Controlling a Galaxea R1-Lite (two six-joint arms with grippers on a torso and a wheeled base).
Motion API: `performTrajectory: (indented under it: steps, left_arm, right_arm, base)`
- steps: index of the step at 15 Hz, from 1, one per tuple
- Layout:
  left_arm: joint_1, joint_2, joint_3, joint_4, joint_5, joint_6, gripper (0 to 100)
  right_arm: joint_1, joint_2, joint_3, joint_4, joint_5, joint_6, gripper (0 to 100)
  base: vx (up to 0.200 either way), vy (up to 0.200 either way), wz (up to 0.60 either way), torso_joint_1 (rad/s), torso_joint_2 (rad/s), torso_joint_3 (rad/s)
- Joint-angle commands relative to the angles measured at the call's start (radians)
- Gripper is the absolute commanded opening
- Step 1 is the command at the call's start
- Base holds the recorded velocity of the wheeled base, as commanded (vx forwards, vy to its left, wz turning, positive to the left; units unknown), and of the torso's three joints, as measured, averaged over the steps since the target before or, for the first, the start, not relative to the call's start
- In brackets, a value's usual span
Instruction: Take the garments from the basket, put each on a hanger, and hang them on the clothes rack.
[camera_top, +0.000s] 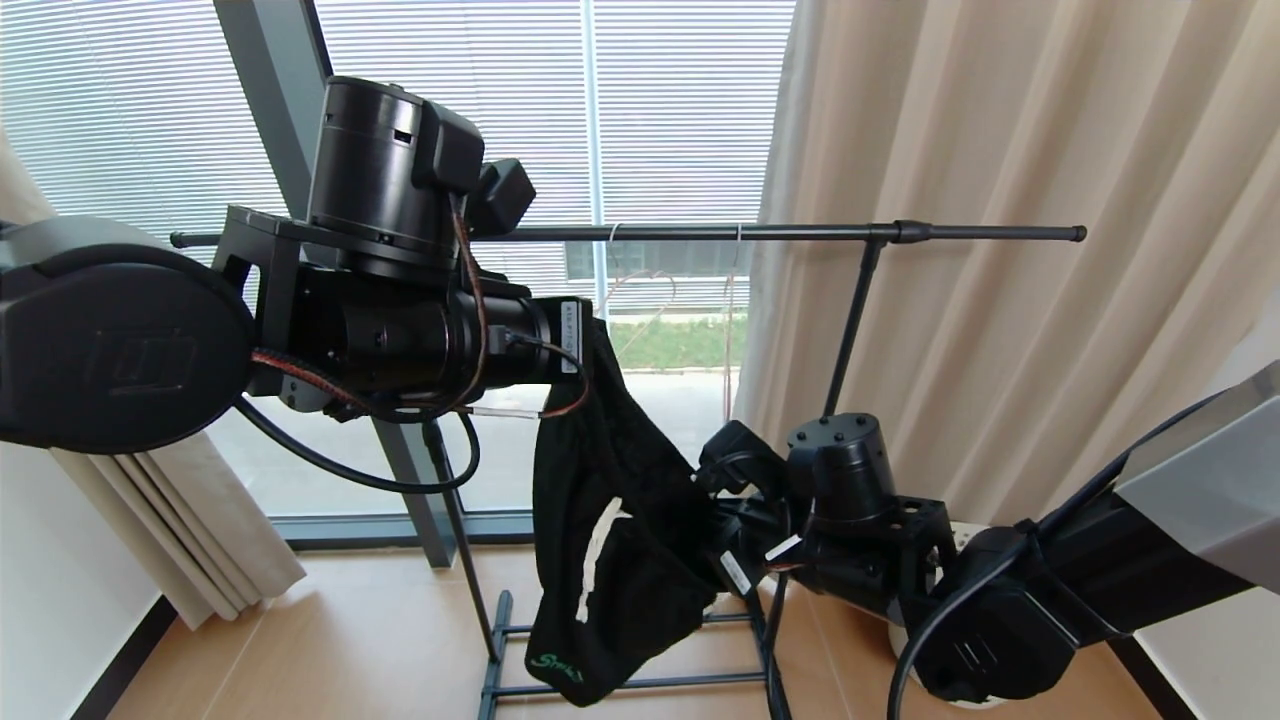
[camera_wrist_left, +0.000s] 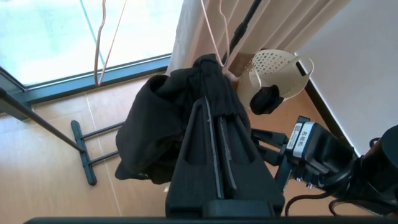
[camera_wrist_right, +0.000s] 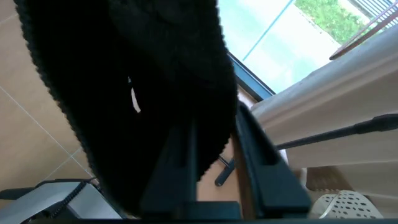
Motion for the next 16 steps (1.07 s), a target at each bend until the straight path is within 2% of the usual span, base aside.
performTrajectory:
  steps: [1,4,7,12,13,16]
  left_arm:
    - [0.0,-0.015,0.024,0.004,0.0,0.024,0]
    - [-0.001,-0.052,0.129,-0.002,-0.003,0.123,0]
    - [-0.008,-0.044,0.19,-0.005,-0.003,0.139,0]
    - [-0.032,0.005,0.227,-0.084,-0.001,0.161,0]
    - [-0.037,0.006,0.236,-0.085,-0.001,0.162,100]
    - [-0.038,0.017,0.251,-0.127,0.003,0.156,100]
  right_arm:
    - [-0.042,-0.008,-0.02,0.0,-0.011,0.0,0]
    - [-0.114,-0.058,-0.054,0.001,-0.046,-0.003,0]
    - [-0.166,-0.136,-0.077,0.003,-0.048,-0.005,0]
    - [-0.184,-0.199,-0.074,0.003,-0.054,-0.005,0]
    - [-0.186,-0.206,-0.074,0.003,-0.054,-0.003,0]
    - [-0.192,-0.211,-0.072,0.003,-0.059,-0.005,0]
  base:
    - [0.0,0.0,0.0,0.0,0.0,0.0]
    - [0.0,0.0,0.0,0.0,0.0,0.0]
    - [0.0,0.0,0.0,0.0,0.0,0.0]
    - [0.0,0.0,0.0,0.0,0.0,0.0]
    - [0.0,0.0,0.0,0.0,0.0,0.0]
    - [0.0,0.0,0.0,0.0,0.0,0.0]
